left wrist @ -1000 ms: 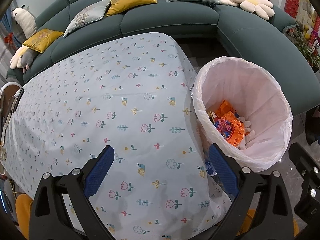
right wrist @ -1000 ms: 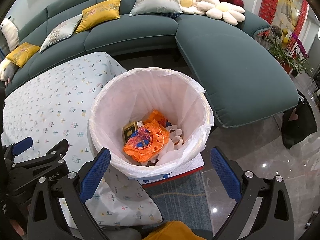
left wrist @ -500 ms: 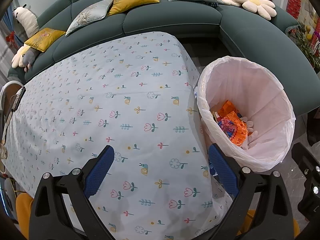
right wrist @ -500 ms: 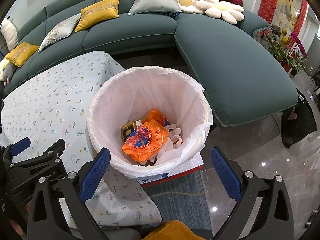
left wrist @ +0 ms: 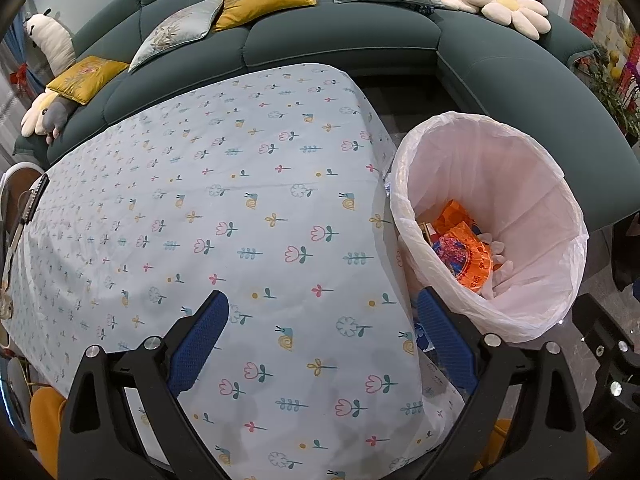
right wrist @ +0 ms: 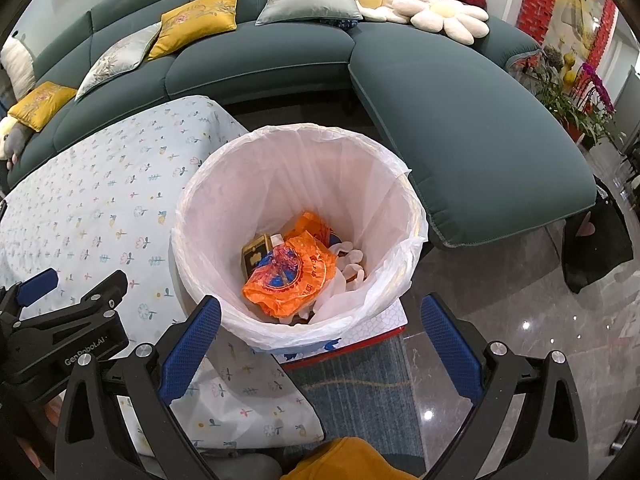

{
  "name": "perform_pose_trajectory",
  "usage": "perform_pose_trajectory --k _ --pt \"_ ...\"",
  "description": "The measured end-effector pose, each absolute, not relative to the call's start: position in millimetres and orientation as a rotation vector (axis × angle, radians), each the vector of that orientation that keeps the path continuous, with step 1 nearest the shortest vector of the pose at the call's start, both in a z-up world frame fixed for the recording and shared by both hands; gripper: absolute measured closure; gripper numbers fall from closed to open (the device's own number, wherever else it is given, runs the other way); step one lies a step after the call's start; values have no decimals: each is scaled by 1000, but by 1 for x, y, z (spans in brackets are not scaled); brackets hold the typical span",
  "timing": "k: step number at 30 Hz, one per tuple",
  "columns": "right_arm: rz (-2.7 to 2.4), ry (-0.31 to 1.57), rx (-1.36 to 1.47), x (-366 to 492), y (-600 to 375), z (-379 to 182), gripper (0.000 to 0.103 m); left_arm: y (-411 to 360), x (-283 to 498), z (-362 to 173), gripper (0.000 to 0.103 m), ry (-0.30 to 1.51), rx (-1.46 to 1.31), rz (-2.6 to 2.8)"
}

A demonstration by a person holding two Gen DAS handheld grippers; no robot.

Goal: Collect trash

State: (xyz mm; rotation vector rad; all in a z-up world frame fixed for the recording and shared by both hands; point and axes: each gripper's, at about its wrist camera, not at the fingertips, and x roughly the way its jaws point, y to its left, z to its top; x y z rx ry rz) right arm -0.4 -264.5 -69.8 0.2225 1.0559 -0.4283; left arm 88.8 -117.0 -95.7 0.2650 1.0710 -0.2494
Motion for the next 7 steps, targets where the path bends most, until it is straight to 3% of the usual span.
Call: perform_pose_trajectory --k 7 --pt "-432 1052 228 0 -265 -70 7 -122 87 -92 12 1047 255 -291"
